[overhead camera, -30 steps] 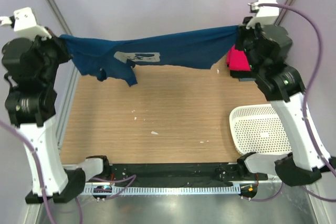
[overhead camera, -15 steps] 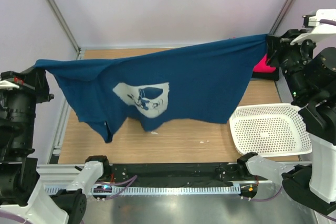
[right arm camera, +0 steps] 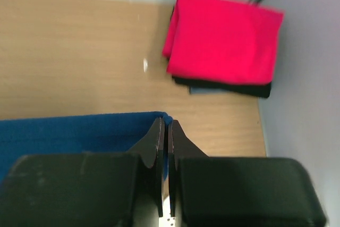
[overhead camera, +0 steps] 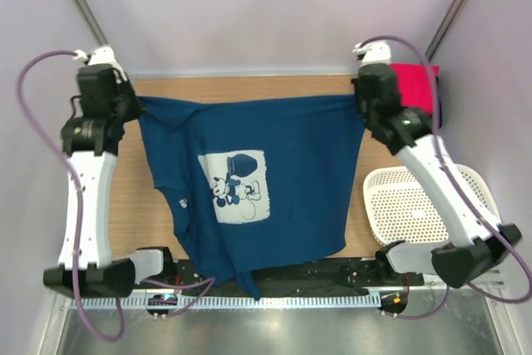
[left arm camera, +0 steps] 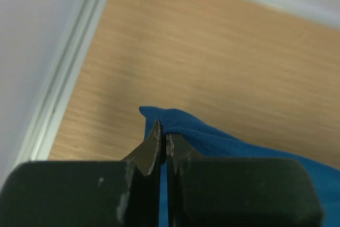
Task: Fold and stack the t-shirts
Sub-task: Flatten the tshirt out
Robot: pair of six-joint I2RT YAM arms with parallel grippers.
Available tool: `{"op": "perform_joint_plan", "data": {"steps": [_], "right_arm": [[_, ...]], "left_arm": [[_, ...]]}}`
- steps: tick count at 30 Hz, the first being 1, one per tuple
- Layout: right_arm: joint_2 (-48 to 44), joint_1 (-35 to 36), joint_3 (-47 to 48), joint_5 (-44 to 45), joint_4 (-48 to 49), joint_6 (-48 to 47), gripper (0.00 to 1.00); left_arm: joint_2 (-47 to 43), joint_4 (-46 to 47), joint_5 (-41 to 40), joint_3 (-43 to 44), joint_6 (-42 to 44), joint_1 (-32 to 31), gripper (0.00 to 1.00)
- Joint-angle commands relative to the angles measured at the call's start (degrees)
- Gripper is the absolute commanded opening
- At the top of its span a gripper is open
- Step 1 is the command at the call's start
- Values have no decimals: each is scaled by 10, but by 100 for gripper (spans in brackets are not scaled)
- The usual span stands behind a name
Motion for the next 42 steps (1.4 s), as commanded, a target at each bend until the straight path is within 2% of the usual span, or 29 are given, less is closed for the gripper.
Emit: {"op": "perform_joint_plan", "data": {"steps": [1,4,7,12,22,25,28,31,32,33,35,37,39,41,42], "right_arm": [[32,-26,-95,4,126,11,1],[90,-63,-146,-36,202,35,1],[171,-93,-139,-62,232,48,1],[282,-105,-106,-65,297,15,1],[411,-115,-26,-70,322,-2,1],[429,-117,-17,-70,320,-2,1],[446,-121,-1,-66,315,-6,1],[474,-130,41,-61,289,-7,1],[489,-132,53,-62,281,-11,1],[496,-134,75,-63,266,-14,1],[512,-137,98,-62,251,-18,1],[535,-137,132,-67,226,-21,1],[550,-137,165,-73,200,-20,1],[573,-137,193,-72,173,-9,11],[581,-138,223,-71,141,3,26]], "left_arm": [[45,103,-38,-60,-13,1,0],[93,163,-37,-107,-22,2,0],[165,207,-30,-122,-31,2,0],[280,235,-24,-94,-31,2,0],[397,237,6,-11,-23,1,2],[421,235,12,17,-17,1,11],[440,232,11,51,-18,2,28],[475,209,19,104,-23,2,61],[490,194,20,120,-28,2,77],[496,181,22,136,-33,0,85],[498,142,31,150,-62,-1,90],[476,127,49,129,-83,-4,92],[420,130,50,50,-112,-9,93],[377,140,31,-12,-127,-40,93],[335,141,24,-69,-146,-60,93]]}}
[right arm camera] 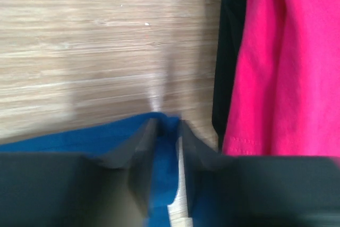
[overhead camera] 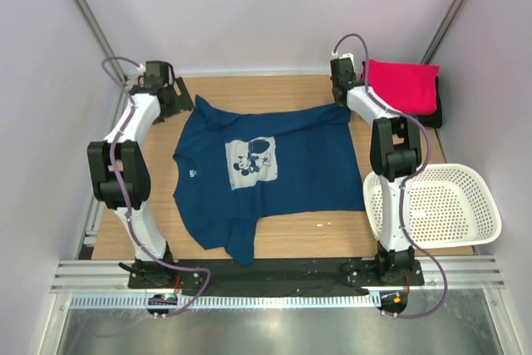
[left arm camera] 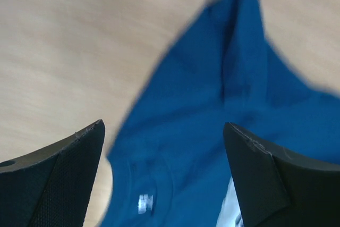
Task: Fold and stack the t-shirts
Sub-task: Flatten the tshirt out
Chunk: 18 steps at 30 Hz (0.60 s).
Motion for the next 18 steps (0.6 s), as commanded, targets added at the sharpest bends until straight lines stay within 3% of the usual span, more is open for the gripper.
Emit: {"op": "perform_joint_plan", "data": {"steps": [1,3,6,10,13,16,18], "right_arm": [[18,-2,75,5,-77,15,36],[17,-2,110,-13,-130,19,58],[-28,0,99,-96,-183,62,68],[-156,29,-41,-179,-112,96,83],[-217,70,-103,-216,-84,124,85],[-243,125,-145,-213,-81,148,85],[-249,152,-187,-215,-61,172,85]], "left_arm": [[-116,-14,-9,-107,-65,-51,93],[-154,-14,-10,-182,-103,-69,92],[-227,-6,-12,-269,-150,-98,92],[-312,36,-8,-370,-225,-115,88],[-330,68,13,-416,-248,-115,81],[-320,84,57,-451,-264,-115,61],[-301,88,78,-467,-271,-120,54]]}}
